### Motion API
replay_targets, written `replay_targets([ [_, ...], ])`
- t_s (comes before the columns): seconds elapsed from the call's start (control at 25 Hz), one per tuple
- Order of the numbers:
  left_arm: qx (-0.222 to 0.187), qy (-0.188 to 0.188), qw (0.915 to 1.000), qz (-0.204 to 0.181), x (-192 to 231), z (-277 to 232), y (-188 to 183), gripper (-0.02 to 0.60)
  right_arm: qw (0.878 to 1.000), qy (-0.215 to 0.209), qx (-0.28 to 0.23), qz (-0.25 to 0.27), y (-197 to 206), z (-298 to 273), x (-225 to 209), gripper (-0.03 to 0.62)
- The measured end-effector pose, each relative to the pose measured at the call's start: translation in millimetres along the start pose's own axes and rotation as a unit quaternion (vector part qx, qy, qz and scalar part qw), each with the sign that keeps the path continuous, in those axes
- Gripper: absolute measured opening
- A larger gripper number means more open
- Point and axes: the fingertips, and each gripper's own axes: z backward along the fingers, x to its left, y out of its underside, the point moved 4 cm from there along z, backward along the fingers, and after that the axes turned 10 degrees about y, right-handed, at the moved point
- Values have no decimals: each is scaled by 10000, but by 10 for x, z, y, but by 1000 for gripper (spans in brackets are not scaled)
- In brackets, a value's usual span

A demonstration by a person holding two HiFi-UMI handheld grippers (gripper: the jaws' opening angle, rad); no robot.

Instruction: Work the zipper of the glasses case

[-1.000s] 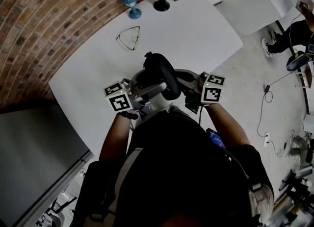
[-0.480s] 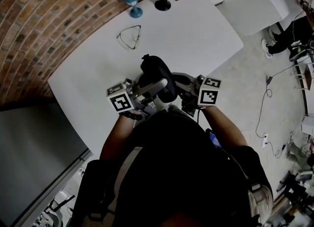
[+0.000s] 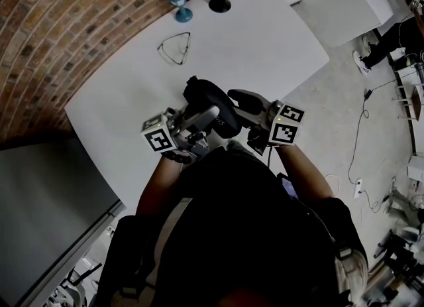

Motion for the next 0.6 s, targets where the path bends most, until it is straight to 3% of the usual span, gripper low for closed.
replay_targets([
  [0.12,-215,39,9998,3,-18,-4,-52,333,9991,89,-353,-195,-75,42,-17,253],
  [0.32,80,47,9999,-95,-29,-2,-20,333,9968,80,-697,-385,-126,115,-23,259],
  [0.48,-80,40,9999,-57,-22,-30,-52,333,9891,5,-1030,-1048,-191,141,-105,258],
  [0.6,-196,-178,9996,-97,34,-7,-83,327,9743,-96,-1366,-1789,-241,153,-191,255],
])
